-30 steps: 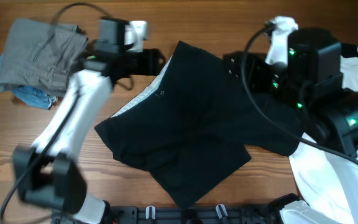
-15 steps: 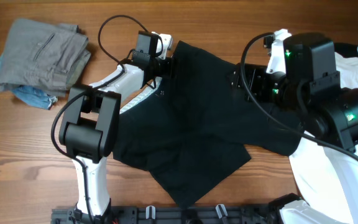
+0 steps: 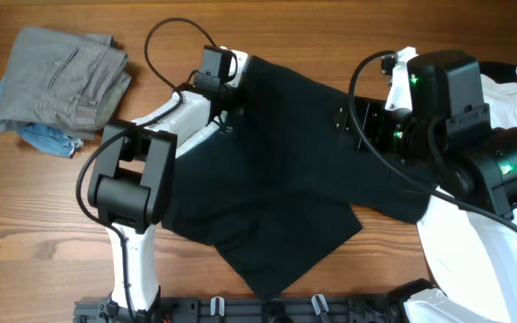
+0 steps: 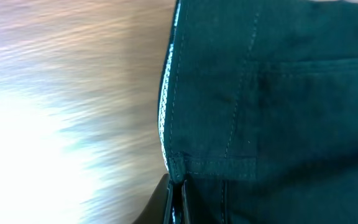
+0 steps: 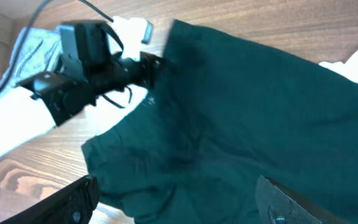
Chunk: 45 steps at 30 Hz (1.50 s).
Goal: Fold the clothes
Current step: 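Grasp the shorts' waistband with both grippers and spread them flat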
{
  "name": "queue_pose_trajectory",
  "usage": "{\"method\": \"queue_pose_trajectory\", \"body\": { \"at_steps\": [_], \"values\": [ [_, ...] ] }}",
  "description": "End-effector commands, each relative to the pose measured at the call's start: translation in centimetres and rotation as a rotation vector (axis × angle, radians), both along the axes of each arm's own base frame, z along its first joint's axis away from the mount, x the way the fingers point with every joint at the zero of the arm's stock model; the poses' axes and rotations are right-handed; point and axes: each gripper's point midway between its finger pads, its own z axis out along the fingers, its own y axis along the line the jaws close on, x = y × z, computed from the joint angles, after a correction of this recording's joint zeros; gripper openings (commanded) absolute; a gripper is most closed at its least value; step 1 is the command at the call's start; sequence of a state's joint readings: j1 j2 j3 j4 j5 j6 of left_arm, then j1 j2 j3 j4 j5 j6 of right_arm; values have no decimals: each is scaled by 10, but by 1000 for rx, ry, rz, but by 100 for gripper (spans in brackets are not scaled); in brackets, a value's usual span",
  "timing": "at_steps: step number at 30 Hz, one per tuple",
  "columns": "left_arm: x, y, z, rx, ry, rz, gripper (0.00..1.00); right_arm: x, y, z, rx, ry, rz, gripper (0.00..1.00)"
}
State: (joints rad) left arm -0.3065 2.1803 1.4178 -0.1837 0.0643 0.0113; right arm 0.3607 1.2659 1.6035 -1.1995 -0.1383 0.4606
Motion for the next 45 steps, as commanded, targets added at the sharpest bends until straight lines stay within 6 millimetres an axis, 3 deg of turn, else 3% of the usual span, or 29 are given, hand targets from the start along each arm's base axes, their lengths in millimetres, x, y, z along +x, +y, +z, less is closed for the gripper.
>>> {"method": "queue_pose_trajectory", "body": {
  "at_steps": [1, 4, 8, 10, 14, 16, 18, 23, 26, 31, 34, 35, 36, 37, 38, 40, 41, 42, 43, 44, 45],
  "values": [
    [30, 124, 5, 208, -35, 371, 4, 0, 0, -3, 6, 23, -7, 85],
    [45, 193, 37, 114, -48, 593, 4, 1, 0, -14, -15, 65, -9, 84],
    [54, 221, 79, 13, -99, 622, 6, 11, -10, -45, -115, 164, -55, 82],
    [52, 233, 103, -4, -138, 654, 18, 17, -9, -62, -146, 218, -58, 82],
    [44, 234, 150, -35, -196, 650, 42, 33, -6, -107, -214, 348, -58, 81],
    [35, 233, 179, -44, -230, 649, 57, 40, -4, -138, -262, 428, -32, 64],
    [23, 231, 210, -52, -264, 648, 66, 41, -4, -166, -311, 516, 0, 58],
    [-27, 215, 271, -108, -275, 599, 81, 22, -11, -234, -438, 749, 169, 59],
    [-55, 208, 294, -132, -272, 576, 84, 13, -14, -261, -456, 794, 197, 71],
    [-84, 204, 306, -133, -247, 571, 87, -1, -13, -297, -430, 795, 259, 76],
    [-94, 203, 301, -125, -209, 574, 87, 8, 4, -319, -352, 697, 350, 71],
    [-96, 203, 299, -122, -195, 574, 87, 5, 10, -320, -314, 699, 367, 64],
    [-99, 202, 296, -119, -178, 575, 87, 0, 12, -322, -298, 708, 384, 43],
    [-103, 202, 292, -114, -158, 577, 88, 1, 8, -323, -318, 707, 380, 29],
    [-104, 202, 291, -112, -151, 577, 88, 4, 2, -323, -352, 698, 364, 23],
    [-105, 202, 289, -106, -143, 572, 88, 20, -41, -319, -485, 688, 168, 4],
    [-106, 202, 289, -106, -140, 573, 88, 28, -62, -315, -528, 677, 109, 4],
    [-108, 202, 287, -103, -129, 573, 89, 42, -103, -310, -579, 666, -32, 4],
    [-110, 201, 285, -102, -119, 574, 90, 54, -129, -306, -544, 655, -125, 4],
    [-112, 201, 283, -99, -106, 574, 93, 62, -128, -305, -435, 646, -119, 15],
    [-115, 201, 280, -96, -91, 575, 98, 68, -121, -301, -329, 628, -51, 38]
  ]
}}
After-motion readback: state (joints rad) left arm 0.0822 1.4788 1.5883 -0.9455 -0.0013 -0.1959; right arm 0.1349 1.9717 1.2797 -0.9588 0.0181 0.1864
